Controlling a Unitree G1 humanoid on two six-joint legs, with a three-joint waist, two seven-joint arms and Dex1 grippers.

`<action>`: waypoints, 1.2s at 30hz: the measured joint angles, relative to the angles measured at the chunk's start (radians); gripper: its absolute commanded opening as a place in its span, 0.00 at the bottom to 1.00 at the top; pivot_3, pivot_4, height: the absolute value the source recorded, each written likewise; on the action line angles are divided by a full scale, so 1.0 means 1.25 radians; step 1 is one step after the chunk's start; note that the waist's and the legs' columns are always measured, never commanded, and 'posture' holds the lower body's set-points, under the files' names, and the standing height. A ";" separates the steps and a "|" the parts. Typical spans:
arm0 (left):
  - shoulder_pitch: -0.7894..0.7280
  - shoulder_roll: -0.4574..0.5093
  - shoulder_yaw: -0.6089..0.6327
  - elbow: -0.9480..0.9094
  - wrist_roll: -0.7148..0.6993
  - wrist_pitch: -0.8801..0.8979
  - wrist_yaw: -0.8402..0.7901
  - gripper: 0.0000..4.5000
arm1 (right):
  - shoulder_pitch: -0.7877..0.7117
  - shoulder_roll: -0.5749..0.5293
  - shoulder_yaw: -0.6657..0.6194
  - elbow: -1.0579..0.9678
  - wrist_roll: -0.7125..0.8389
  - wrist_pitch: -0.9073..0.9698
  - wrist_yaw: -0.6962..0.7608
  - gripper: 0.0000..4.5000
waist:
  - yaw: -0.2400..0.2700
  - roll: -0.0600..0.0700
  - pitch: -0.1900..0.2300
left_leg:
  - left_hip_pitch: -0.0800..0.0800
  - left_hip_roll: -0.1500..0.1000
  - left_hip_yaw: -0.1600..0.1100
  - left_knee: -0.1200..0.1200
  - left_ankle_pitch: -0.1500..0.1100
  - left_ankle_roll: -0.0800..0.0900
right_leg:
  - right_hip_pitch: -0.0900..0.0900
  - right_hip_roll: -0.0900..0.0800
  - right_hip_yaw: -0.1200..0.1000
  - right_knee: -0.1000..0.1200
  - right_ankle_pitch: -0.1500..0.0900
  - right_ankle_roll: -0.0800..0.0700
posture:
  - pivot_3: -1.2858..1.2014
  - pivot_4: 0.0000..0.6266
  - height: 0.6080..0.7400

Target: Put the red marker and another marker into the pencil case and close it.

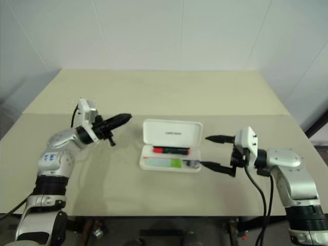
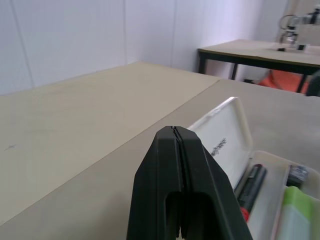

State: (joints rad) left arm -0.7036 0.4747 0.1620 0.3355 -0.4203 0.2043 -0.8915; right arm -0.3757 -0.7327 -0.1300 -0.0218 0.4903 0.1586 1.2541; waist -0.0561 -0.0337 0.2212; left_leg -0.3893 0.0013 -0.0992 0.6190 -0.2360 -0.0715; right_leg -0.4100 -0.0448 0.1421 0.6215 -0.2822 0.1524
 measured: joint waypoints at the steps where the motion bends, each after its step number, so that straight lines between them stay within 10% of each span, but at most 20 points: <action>1: -0.005 -0.006 -0.004 0.011 0.008 -0.001 0.015 0.01 | 0.000 0.000 0.000 0.000 0.000 0.000 -0.001 1.00 | 0.001 0.000 0.000 | 0.000 0.000 0.000 0.000 0.000 0.000 | 0.000 0.000 0.000 0.000 0.000 0.000 | 0.52 0.24 1.00; 11: -0.071 -0.047 -0.055 0.153 0.099 -0.023 0.084 0.01 | 0.003 0.000 0.003 -0.003 0.000 0.000 -0.014 1.00 | 0.001 0.000 0.000 | 0.000 -0.001 0.000 0.001 0.000 0.000 | 0.000 0.000 0.000 0.000 0.000 0.001 | 0.52 0.24 1.00; 36: 0.007 -0.015 -0.121 0.086 0.093 -0.222 -0.246 0.01 | 0.034 0.002 0.003 -0.012 0.000 -0.005 -0.036 1.00 | 0.002 0.000 0.000 | -0.001 -0.001 0.000 0.001 0.000 0.000 | 0.000 0.000 0.000 0.000 0.000 0.001 | 0.52 0.24 1.00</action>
State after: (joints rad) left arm -0.6952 0.4554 0.0108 0.4427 -0.3039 -0.0734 -1.1993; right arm -0.3333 -0.7308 -0.1266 -0.0369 0.4907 0.1525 1.2094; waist -0.0537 -0.0337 0.2212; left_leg -0.3901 0.0005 -0.0992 0.6201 -0.2360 -0.0715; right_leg -0.4098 -0.0451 0.1423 0.6210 -0.2819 0.1531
